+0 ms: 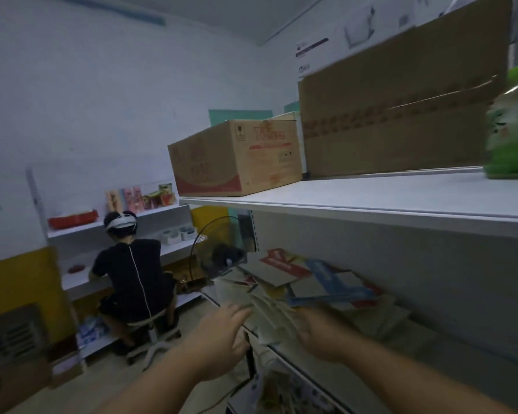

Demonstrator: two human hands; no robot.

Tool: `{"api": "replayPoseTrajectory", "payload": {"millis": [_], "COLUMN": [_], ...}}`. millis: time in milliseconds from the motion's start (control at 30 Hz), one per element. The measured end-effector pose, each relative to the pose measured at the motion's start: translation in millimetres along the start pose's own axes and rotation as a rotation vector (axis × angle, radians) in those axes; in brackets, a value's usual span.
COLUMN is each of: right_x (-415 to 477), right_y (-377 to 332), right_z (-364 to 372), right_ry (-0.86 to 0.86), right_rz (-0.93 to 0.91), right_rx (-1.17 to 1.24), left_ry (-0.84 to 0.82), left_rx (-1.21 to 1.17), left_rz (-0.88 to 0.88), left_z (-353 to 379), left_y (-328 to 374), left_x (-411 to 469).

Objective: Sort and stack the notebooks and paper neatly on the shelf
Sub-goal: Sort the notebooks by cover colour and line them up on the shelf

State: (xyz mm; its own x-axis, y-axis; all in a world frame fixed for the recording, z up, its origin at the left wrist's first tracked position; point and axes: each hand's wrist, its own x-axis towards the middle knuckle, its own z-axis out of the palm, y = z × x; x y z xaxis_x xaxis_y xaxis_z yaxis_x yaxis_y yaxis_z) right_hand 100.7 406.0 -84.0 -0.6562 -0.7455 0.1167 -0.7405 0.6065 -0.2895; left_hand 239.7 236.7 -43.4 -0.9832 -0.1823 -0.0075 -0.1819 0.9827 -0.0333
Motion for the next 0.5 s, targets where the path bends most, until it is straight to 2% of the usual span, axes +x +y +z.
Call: {"api": "replayPoseTrajectory", "payload": {"millis": [67, 167, 333, 400, 500], "right_x": [18.0, 43.9, 103.7, 127.2, 146.4], "right_y": [2.8, -1.0, -10.6, -10.6, -16.6], "right_z": [8.8, 11.2, 19.3, 26.7, 30.2], "right_ry": [0.051, 0.131, 0.162, 0.155, 0.114], "right_rz": [-0.016, -0.023, 0.117, 0.215, 0.298], "right_rx": [-0.006, -0.001, 0.081, 0.126, -0.009], "left_ry": [-0.055, -0.032, 0.083, 0.072, -0.009], "left_rx": [0.026, -0.029, -0.403, -0.529, -0.679], "left_rz": [0.044, 0.071, 0.021, 0.039, 0.104], "left_z": [6.2, 10.8, 24.8, 29.4, 36.5], "left_y": [-9.5, -33.0, -74.8, -89.0, -114.3], "left_x": [13.2, 39.0, 94.6, 112.6, 133.1]}}
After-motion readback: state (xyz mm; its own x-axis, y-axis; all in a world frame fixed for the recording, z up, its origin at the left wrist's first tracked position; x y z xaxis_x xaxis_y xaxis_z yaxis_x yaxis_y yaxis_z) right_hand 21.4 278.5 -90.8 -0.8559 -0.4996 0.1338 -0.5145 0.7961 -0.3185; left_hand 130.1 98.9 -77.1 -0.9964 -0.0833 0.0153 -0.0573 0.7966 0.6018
